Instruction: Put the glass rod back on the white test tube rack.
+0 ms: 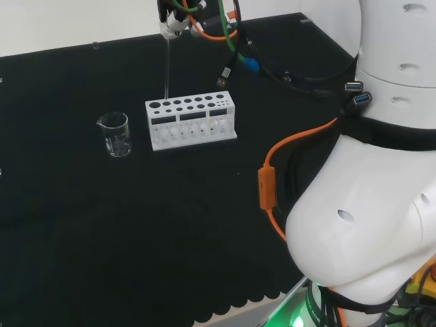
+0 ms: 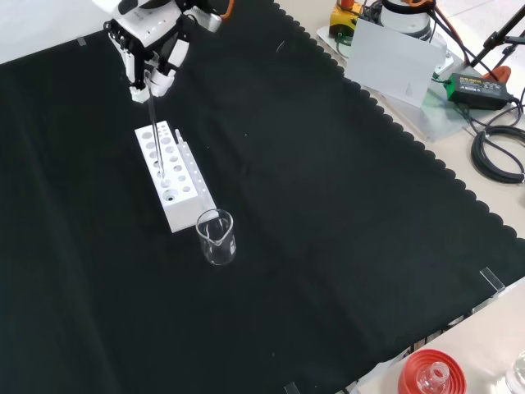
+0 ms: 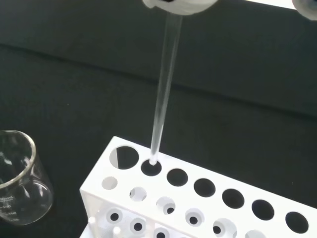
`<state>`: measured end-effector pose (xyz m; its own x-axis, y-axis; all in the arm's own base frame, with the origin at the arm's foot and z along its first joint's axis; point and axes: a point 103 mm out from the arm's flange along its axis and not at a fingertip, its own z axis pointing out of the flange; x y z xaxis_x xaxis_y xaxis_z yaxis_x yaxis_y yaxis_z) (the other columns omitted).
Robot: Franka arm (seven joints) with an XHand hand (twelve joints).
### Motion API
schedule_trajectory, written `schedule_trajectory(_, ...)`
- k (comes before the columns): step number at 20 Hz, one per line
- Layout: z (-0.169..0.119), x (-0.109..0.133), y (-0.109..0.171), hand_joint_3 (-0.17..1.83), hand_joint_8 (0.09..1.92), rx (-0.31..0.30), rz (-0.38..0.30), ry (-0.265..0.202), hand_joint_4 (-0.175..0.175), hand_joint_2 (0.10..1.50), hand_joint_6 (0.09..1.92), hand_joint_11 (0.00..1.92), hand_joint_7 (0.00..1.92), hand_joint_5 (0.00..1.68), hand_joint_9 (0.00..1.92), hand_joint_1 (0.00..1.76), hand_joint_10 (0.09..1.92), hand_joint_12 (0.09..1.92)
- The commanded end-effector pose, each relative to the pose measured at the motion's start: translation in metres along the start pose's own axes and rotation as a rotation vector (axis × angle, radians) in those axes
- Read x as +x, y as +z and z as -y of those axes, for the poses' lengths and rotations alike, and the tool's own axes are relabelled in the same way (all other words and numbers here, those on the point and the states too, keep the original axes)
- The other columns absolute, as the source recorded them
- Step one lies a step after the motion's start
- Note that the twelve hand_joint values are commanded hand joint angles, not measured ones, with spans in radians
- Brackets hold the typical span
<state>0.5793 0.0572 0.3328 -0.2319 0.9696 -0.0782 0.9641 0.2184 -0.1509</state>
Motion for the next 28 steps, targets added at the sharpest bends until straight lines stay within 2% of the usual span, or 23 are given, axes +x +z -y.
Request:
schedule_trajectory(1, 0.0, -0.005, 0.007, -0.17, 0.2, 0.016, -0.005, 0.011, -0.175, 1.02, 0.22, 1.67, 1.49, 1.43, 1.92, 1.32, 0.09, 0.61)
schedule_trajectory(14, -0.011, 0.0, 0.028, -0.17, 0.19, 0.05, 0.03, -0.005, -0.175, 1.02, 0.22, 1.68, 1.49, 1.43, 1.92, 1.32, 0.09, 0.6)
schedule_trajectory(16, -0.016, 0.001, 0.029, -0.17, 0.19, 0.064, 0.048, -0.01, -0.175, 1.02, 0.22, 1.68, 1.49, 1.43, 1.92, 1.32, 0.09, 0.6)
schedule_trajectory(20, -0.028, 0.003, 0.041, -0.17, 0.19, 0.057, 0.035, -0.024, -0.175, 1.02, 0.22, 1.68, 1.49, 1.43, 1.92, 1.32, 0.09, 0.6)
schedule_trajectory(28, -0.049, 0.002, 0.062, -0.17, 0.19, 0.086, 0.053, -0.039, -0.175, 1.02, 0.22, 1.68, 1.49, 1.43, 1.92, 1.32, 0.09, 0.6)
